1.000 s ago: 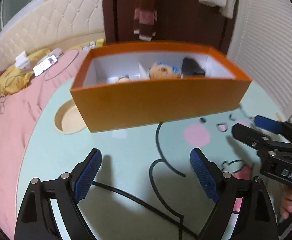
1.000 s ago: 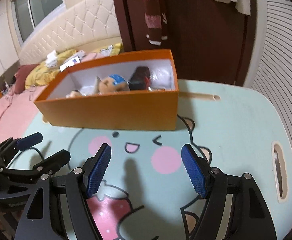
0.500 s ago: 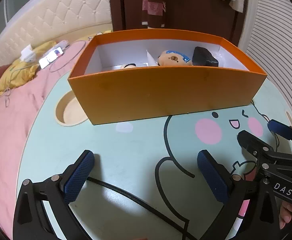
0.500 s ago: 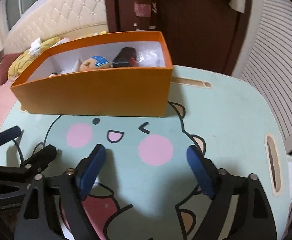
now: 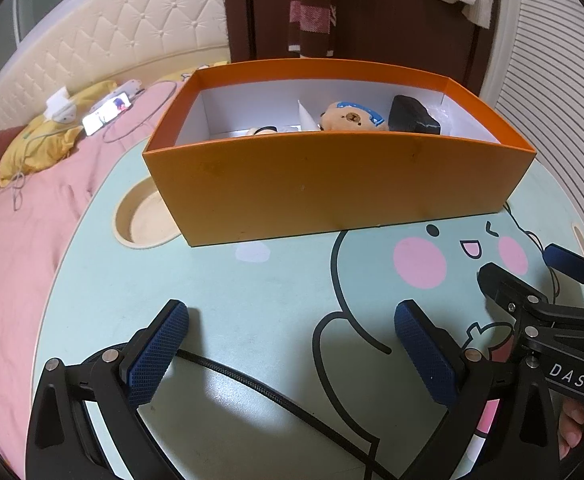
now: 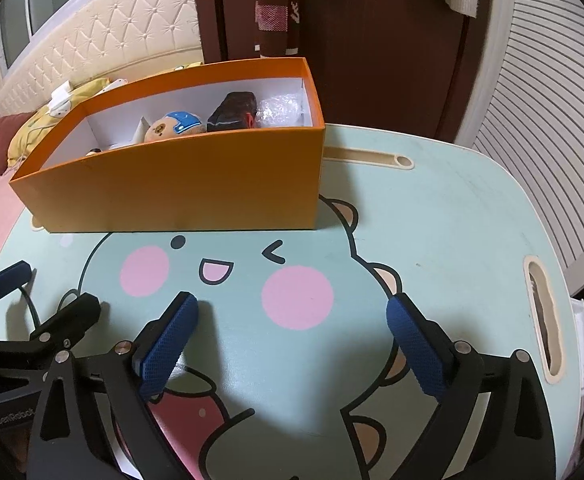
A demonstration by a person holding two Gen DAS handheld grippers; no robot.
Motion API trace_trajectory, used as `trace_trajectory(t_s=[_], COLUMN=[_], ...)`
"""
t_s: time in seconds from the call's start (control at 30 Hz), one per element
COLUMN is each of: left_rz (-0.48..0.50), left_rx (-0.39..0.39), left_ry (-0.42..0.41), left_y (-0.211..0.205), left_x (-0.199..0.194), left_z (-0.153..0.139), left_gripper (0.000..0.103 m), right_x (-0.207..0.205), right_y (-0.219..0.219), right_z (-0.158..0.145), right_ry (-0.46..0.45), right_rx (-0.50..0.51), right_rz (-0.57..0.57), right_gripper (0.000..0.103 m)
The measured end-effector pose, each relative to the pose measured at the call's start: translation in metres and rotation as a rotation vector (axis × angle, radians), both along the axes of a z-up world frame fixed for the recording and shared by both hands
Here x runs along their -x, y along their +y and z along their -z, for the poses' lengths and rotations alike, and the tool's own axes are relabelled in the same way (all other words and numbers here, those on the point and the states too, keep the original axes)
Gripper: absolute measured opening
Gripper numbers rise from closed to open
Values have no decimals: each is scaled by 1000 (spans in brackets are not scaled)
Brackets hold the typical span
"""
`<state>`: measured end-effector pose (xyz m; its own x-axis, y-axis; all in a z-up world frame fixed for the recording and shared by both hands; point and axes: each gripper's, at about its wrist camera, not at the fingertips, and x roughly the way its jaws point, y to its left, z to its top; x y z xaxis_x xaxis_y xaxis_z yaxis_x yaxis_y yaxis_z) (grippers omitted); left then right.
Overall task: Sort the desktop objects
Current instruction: 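Withdraw both open tools from the box and hover over the desk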
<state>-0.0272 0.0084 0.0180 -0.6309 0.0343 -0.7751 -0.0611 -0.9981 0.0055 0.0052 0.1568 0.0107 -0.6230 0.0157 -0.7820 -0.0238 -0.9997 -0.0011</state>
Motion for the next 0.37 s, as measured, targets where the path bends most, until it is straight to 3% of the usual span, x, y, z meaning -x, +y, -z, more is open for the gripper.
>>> trace_trajectory(t_s=[0.37], left_rz=[-2], left_rx=[1], left_ry=[1], left_y=[0], left_x=[0], left_z=[0], left_gripper=[103], right_x=[1], right_y=[-1], right_z=[0], right_ry=[1], right_rx=[1], right_rz=[0], right_gripper=[96])
